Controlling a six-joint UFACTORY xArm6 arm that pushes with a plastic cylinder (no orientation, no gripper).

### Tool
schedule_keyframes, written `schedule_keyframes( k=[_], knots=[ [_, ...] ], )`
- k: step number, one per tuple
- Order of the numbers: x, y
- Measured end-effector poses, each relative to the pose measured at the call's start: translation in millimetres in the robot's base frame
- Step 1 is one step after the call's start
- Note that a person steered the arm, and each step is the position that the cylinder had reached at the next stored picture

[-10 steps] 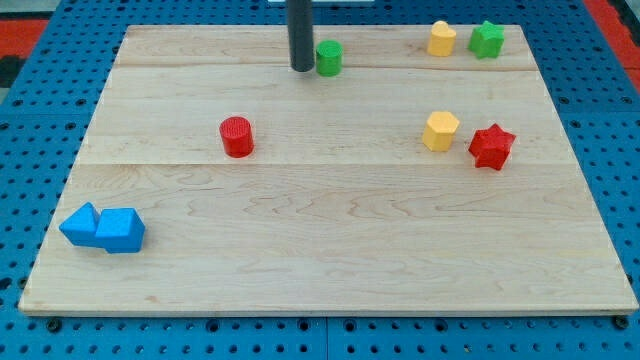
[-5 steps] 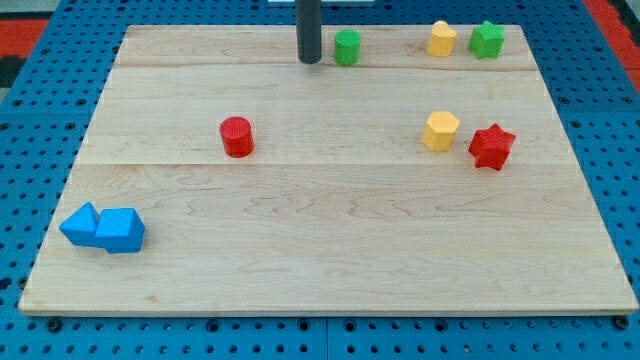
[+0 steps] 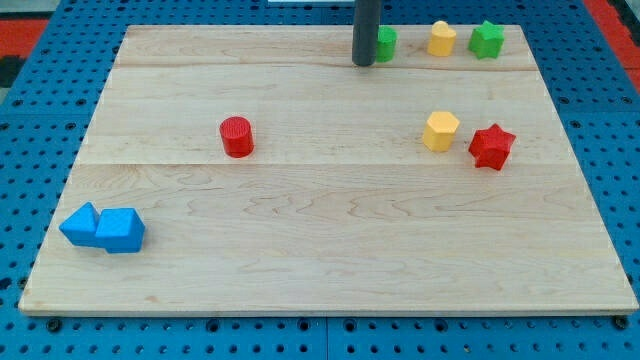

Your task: Drag the green circle left to the yellow heart

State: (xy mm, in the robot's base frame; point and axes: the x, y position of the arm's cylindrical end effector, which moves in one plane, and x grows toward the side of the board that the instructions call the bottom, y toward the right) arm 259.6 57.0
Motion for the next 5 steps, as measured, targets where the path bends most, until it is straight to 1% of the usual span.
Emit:
schedule_keyframes(
  k=[3, 4, 5],
  knots=[
    [-13.9, 10.6],
    [-8.1, 10.6],
    [33.3, 58.2]
  ],
)
